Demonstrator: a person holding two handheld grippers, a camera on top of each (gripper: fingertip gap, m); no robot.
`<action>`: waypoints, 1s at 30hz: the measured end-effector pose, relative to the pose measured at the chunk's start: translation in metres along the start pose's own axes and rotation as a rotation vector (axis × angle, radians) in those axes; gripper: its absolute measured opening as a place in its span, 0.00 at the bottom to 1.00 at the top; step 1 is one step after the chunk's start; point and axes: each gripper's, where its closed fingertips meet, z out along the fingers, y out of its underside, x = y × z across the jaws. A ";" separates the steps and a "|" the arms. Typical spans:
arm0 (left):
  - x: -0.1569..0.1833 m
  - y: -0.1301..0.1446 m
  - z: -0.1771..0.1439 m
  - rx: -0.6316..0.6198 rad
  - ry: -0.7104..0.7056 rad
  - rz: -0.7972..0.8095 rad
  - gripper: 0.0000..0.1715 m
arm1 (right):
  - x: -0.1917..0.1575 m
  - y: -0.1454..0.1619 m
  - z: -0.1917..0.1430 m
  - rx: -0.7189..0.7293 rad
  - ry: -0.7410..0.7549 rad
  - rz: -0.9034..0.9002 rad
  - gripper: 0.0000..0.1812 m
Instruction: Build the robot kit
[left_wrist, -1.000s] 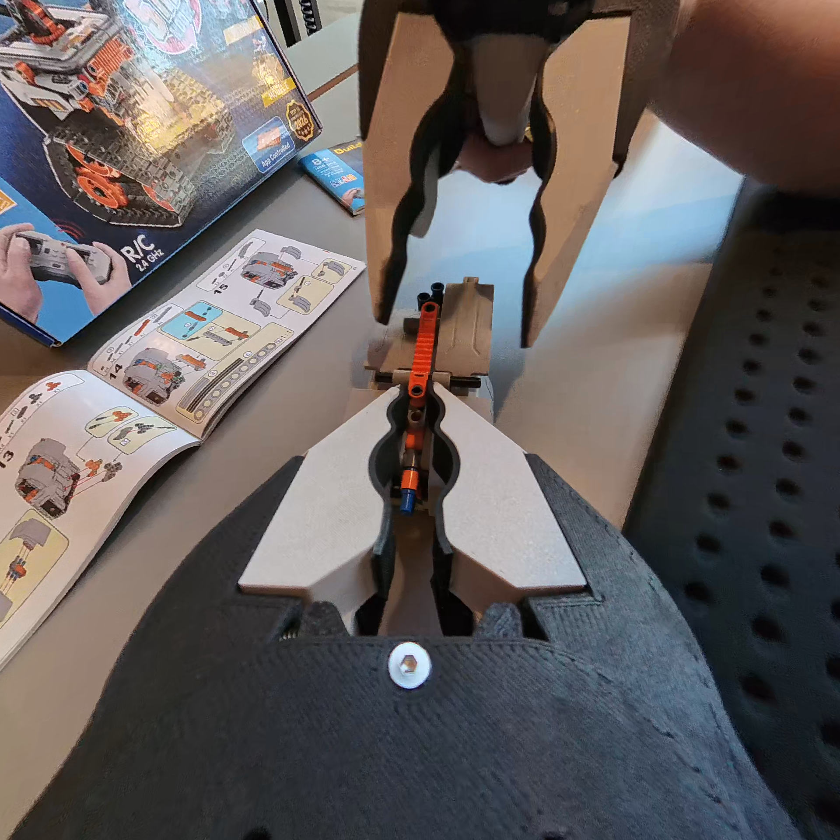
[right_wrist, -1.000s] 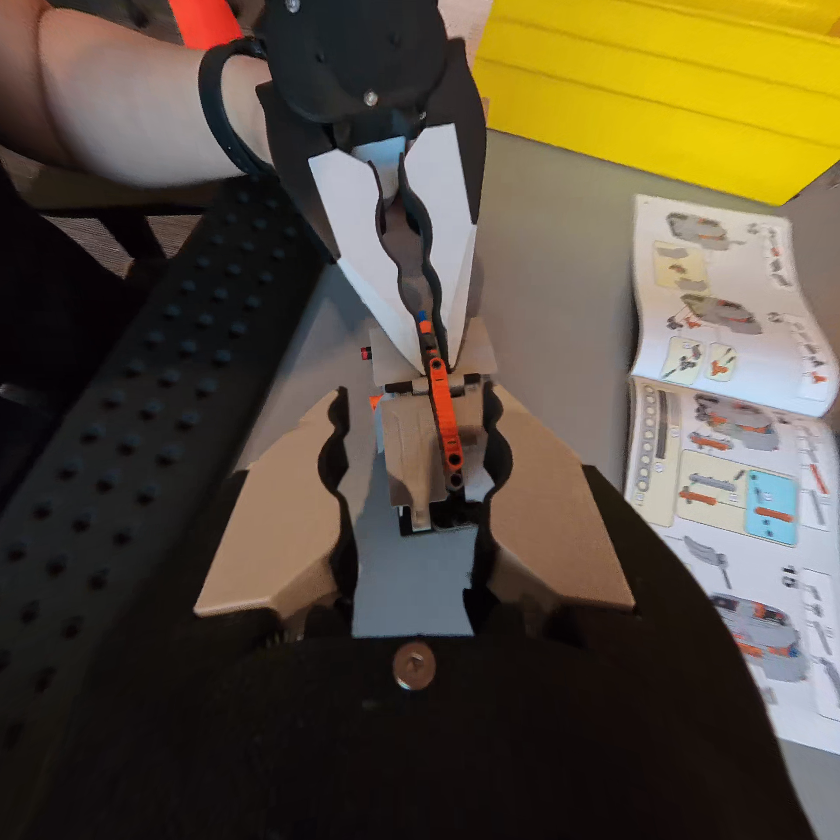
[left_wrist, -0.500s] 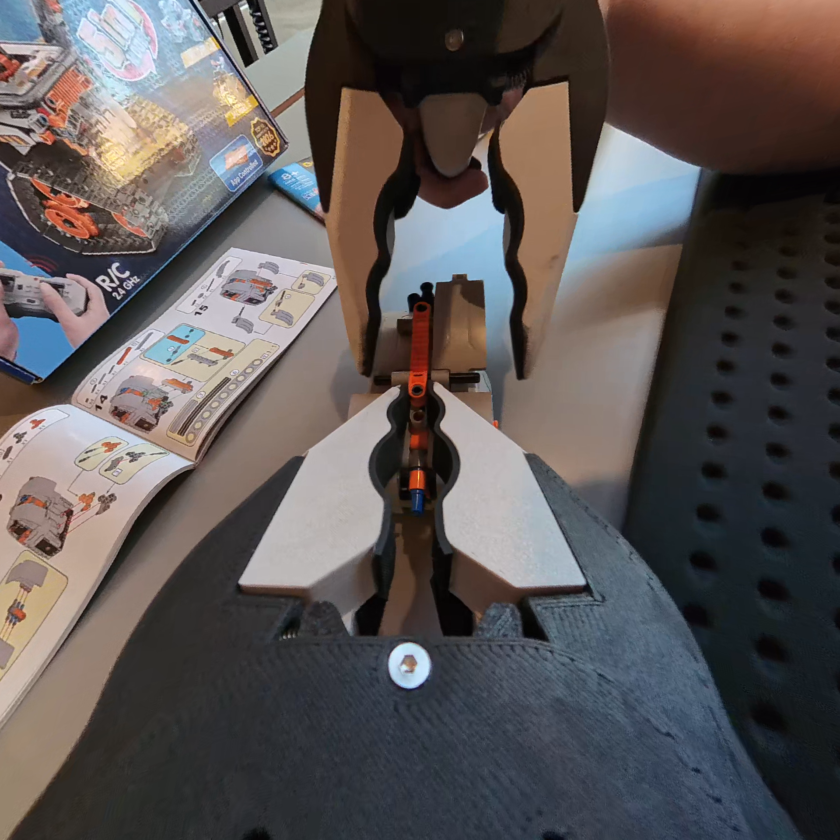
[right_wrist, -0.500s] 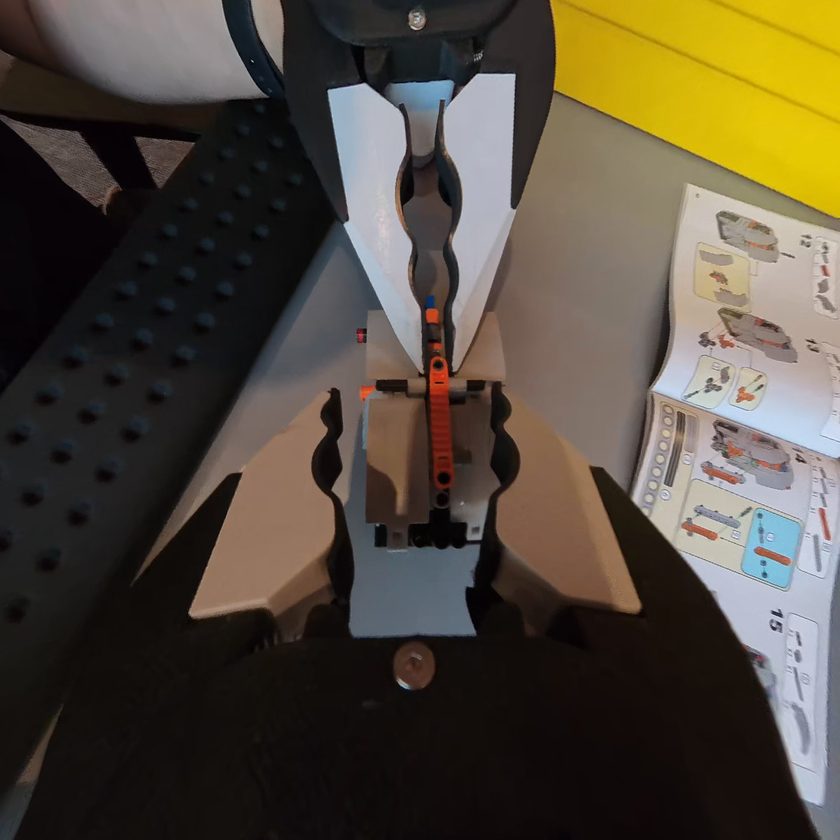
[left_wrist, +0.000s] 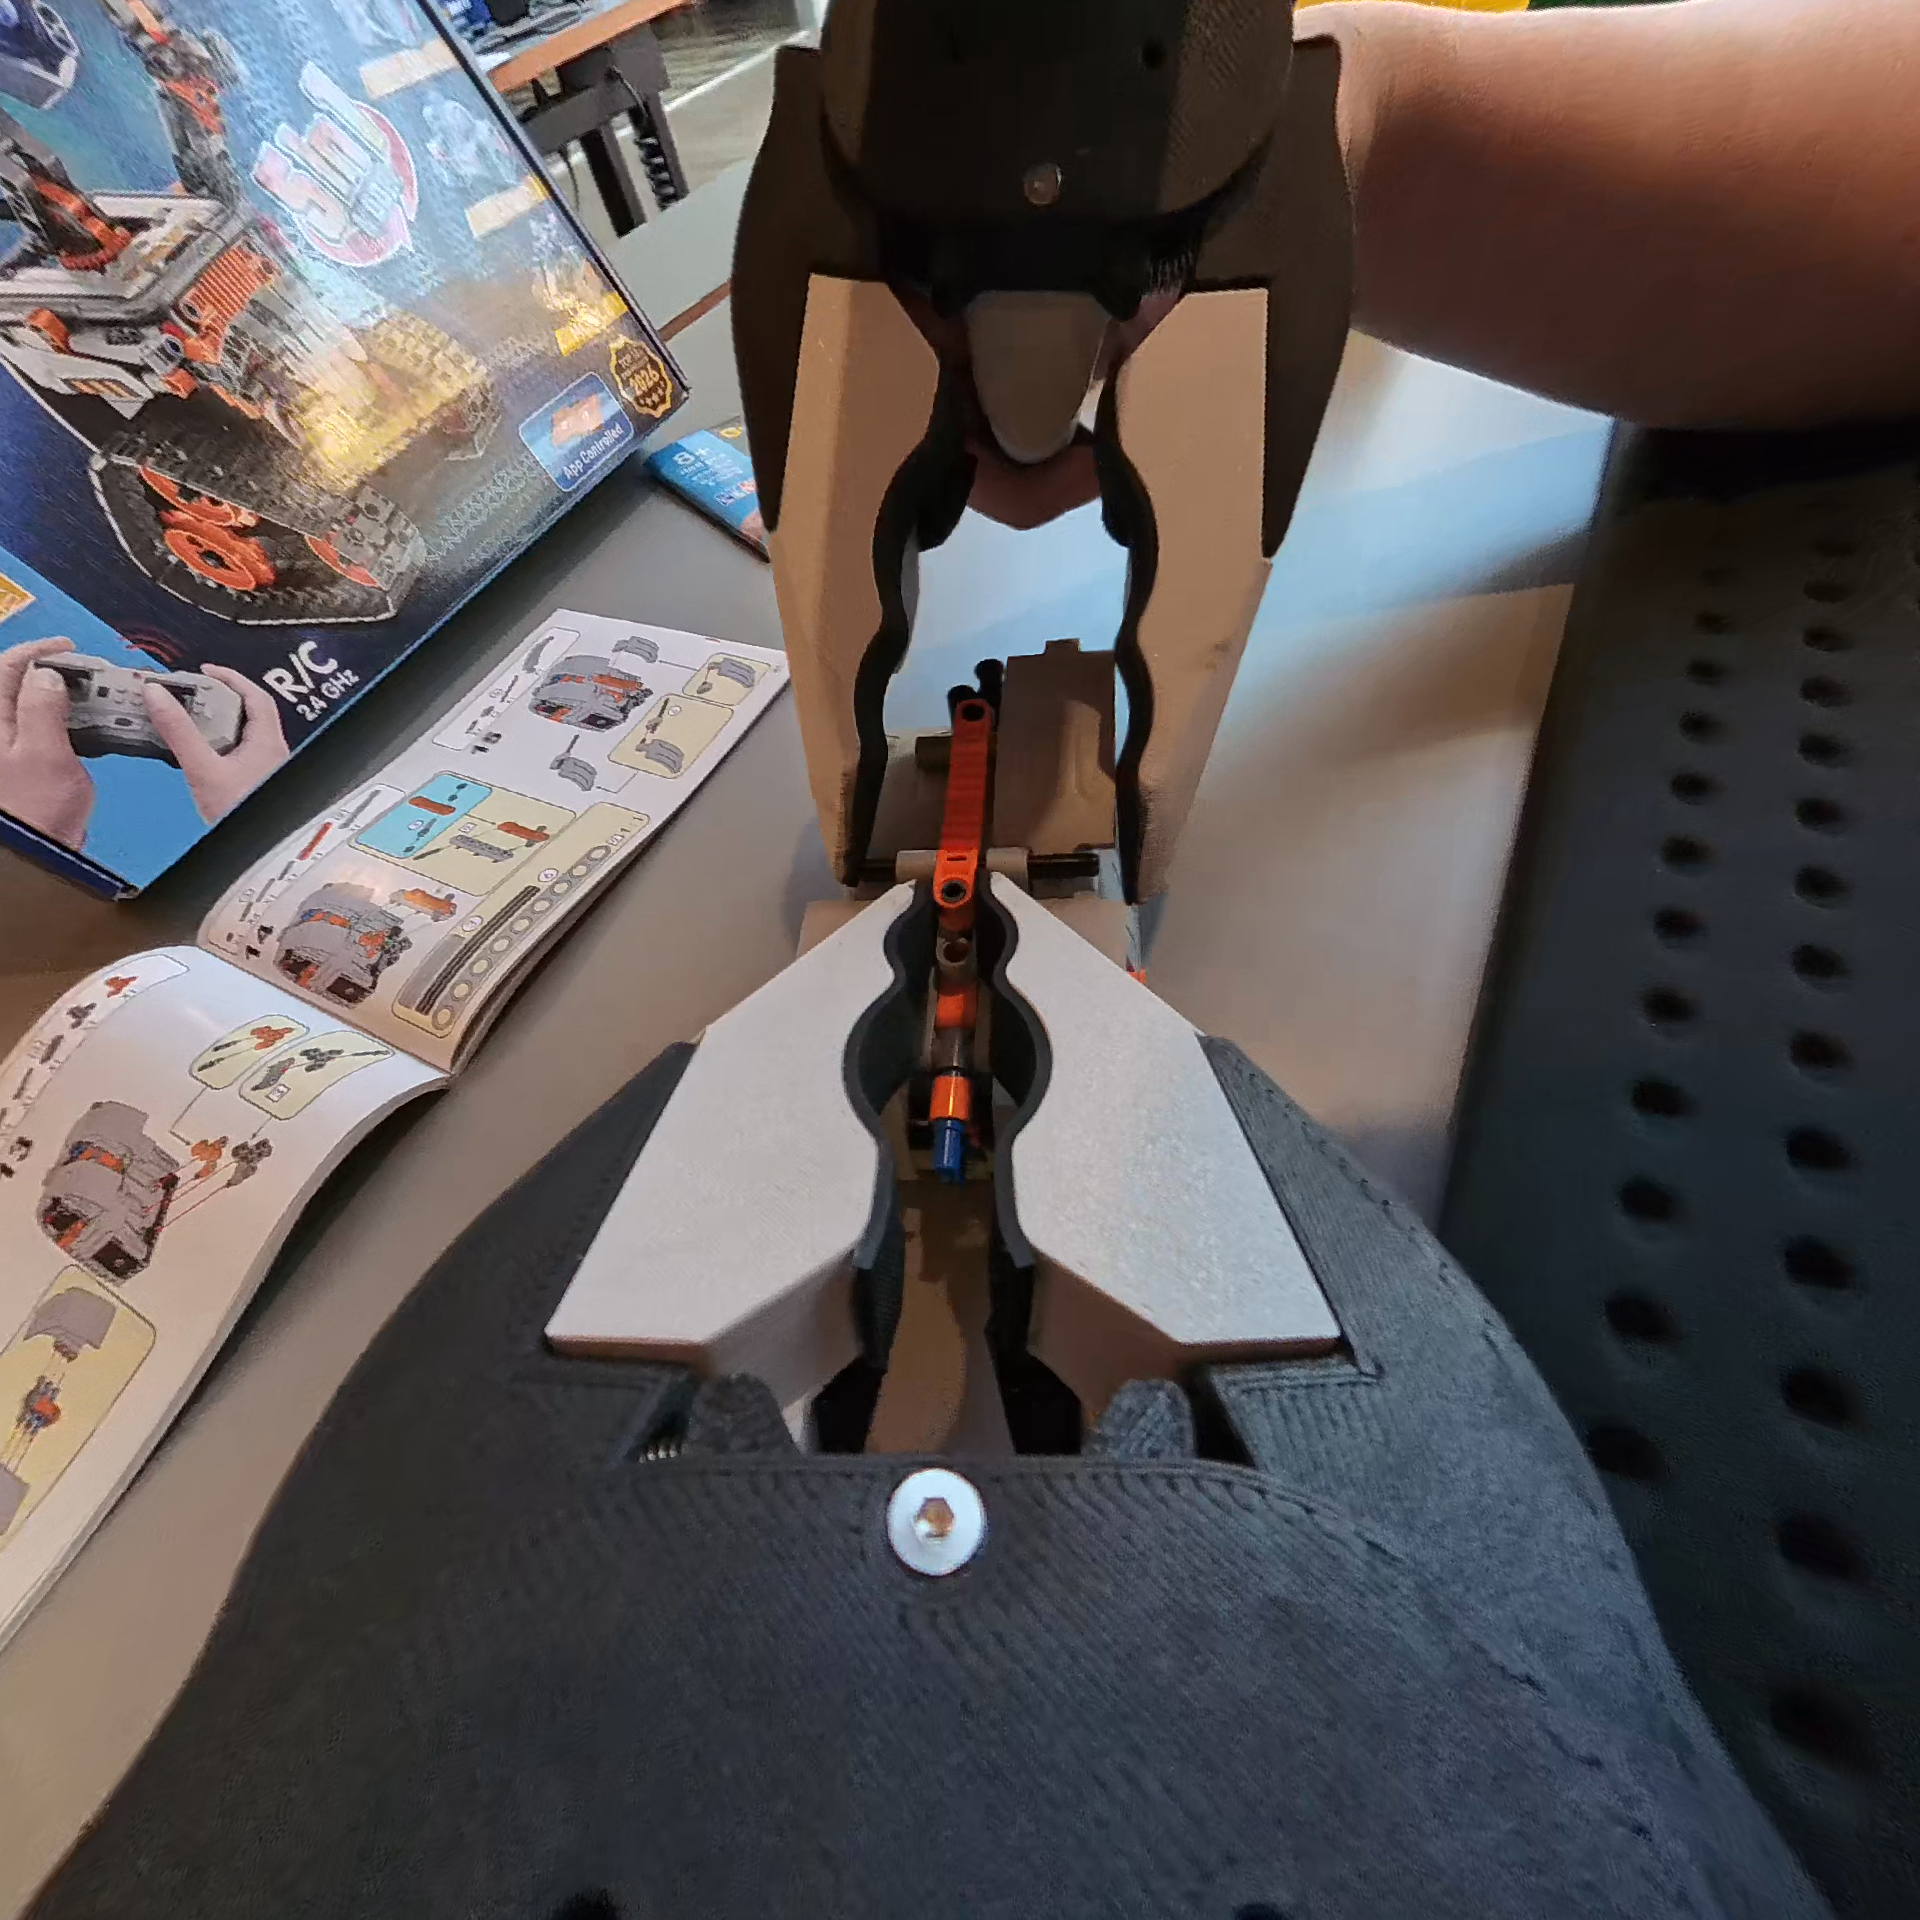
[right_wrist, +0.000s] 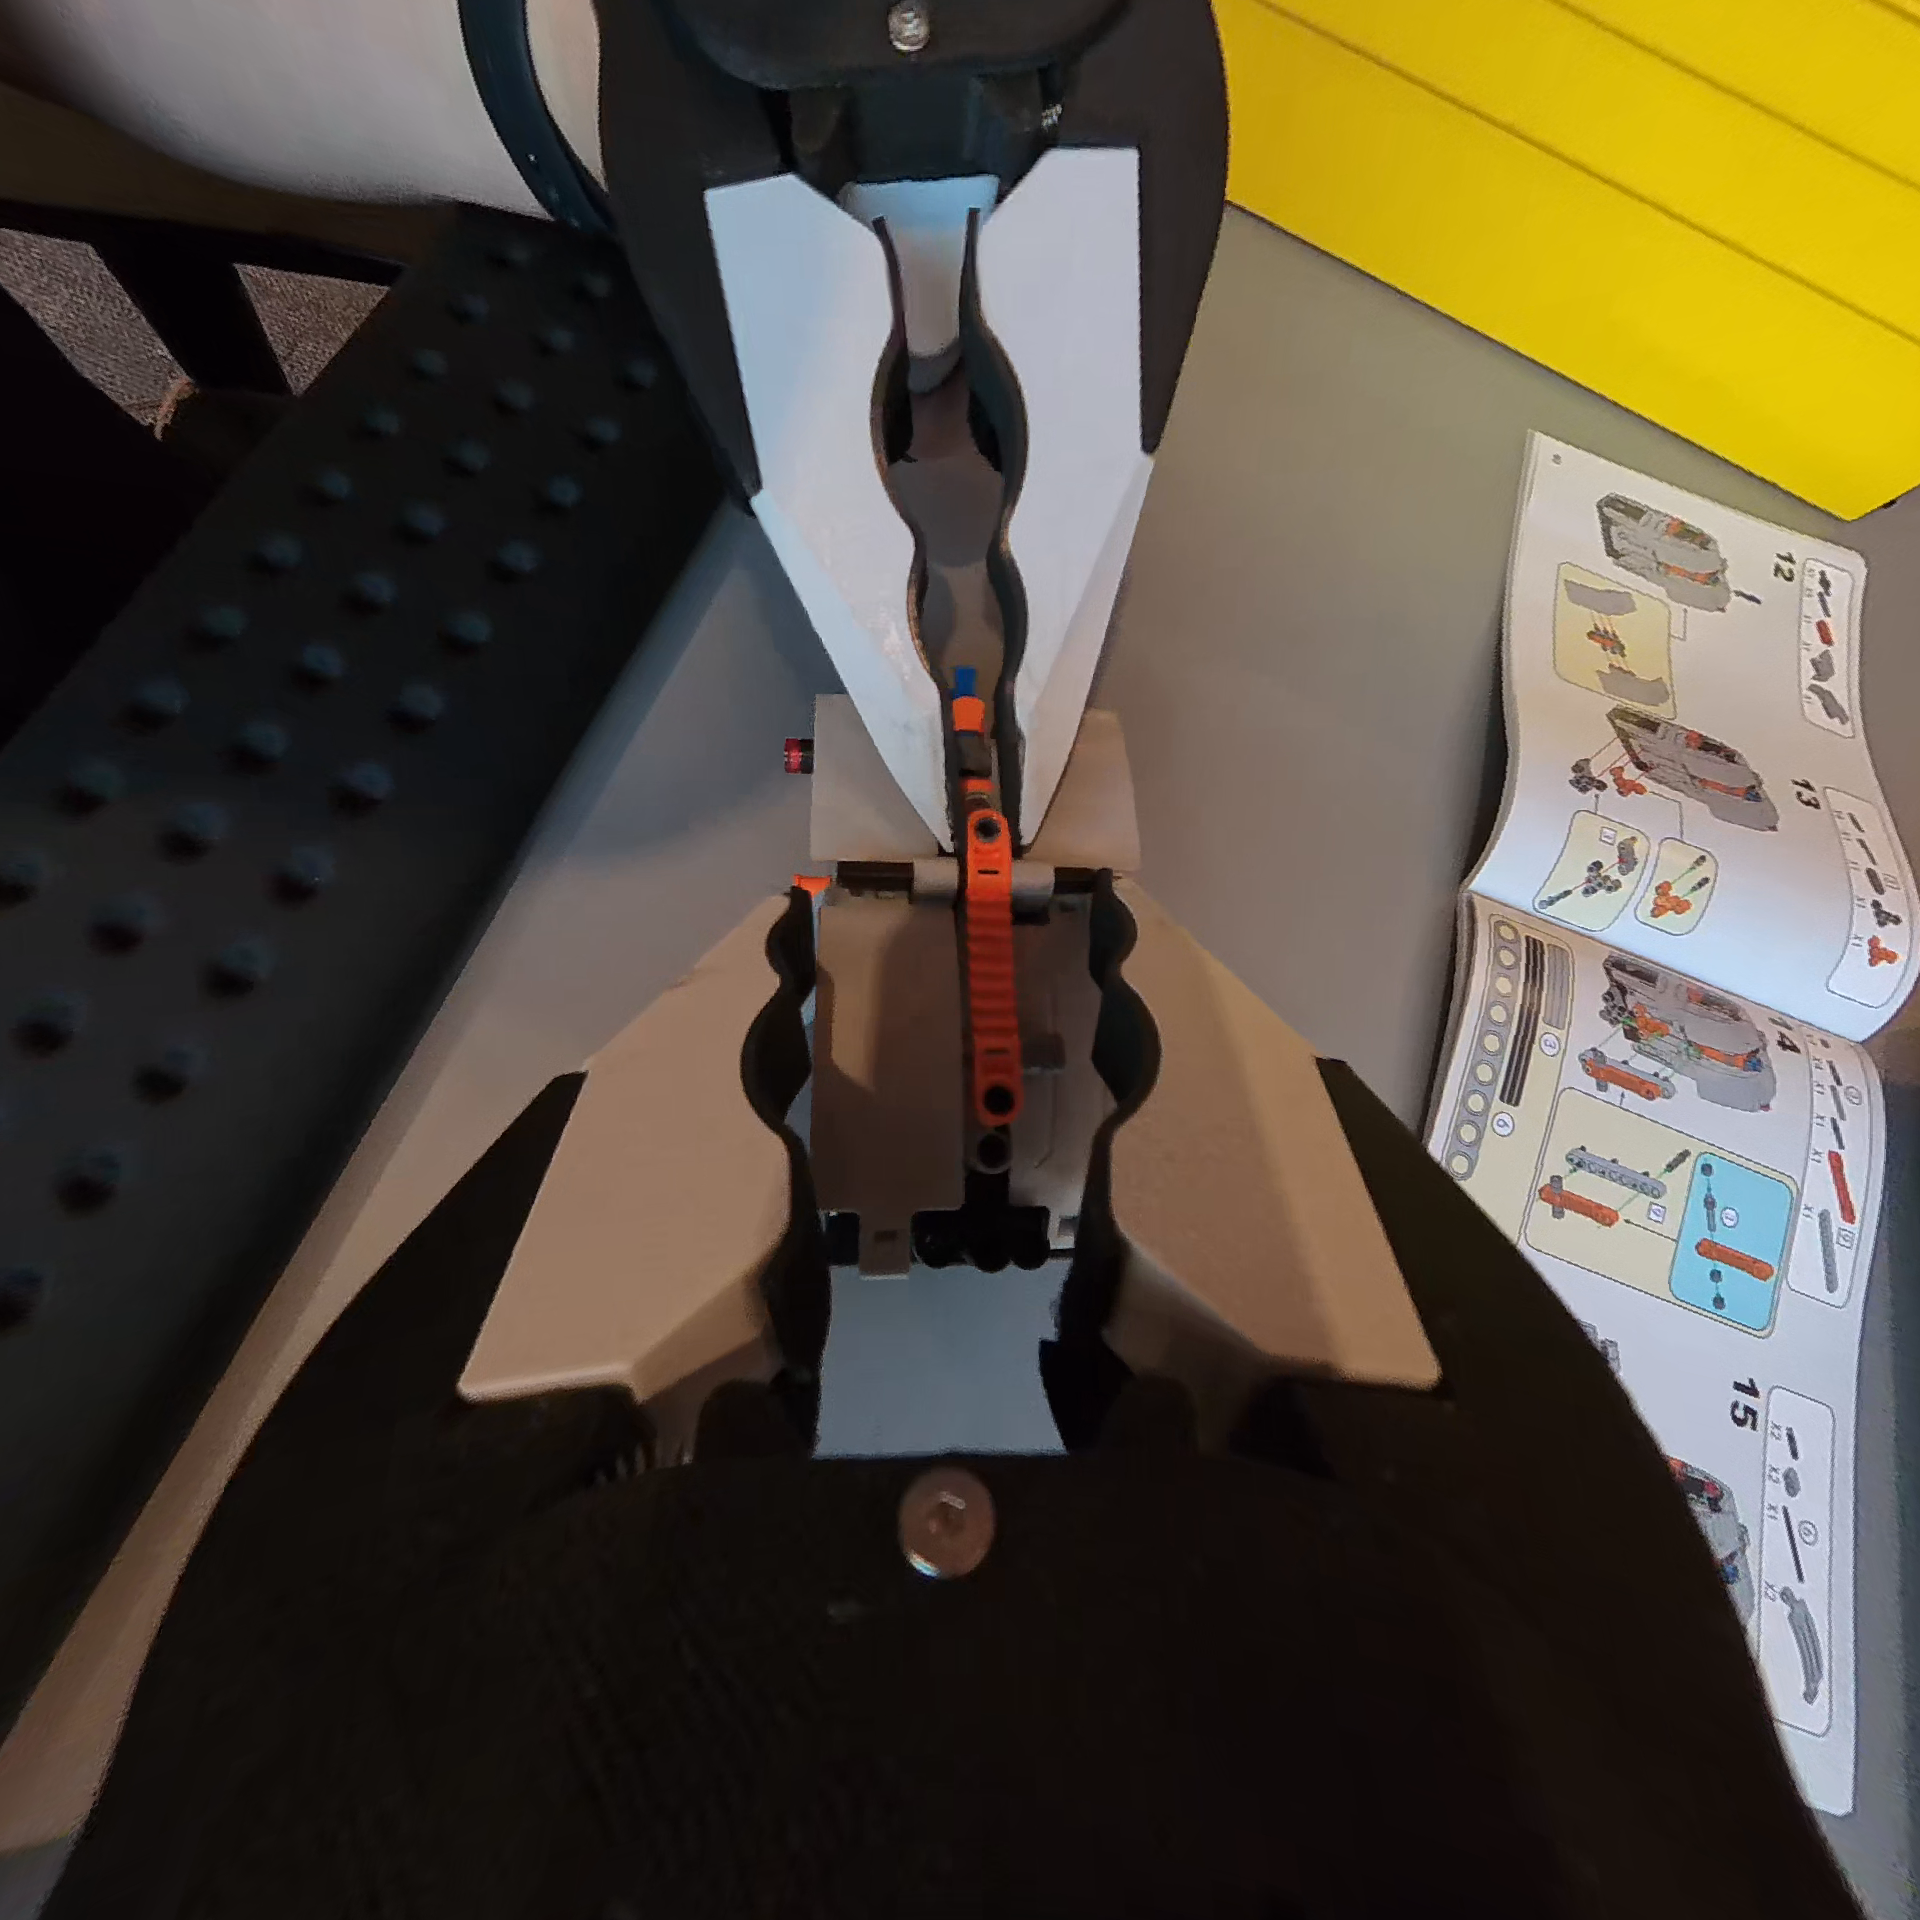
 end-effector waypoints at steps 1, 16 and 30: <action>0.000 0.000 0.000 -0.002 -0.015 0.020 0.03 | 0.000 0.000 0.000 0.002 0.007 0.001 0.29; 0.000 0.000 0.001 0.046 0.008 -0.021 0.03 | 0.001 -0.001 0.004 0.043 0.004 -0.013 0.29; -0.001 0.002 0.001 0.025 -0.059 0.046 0.04 | 0.000 -0.001 0.005 0.057 0.101 0.019 0.28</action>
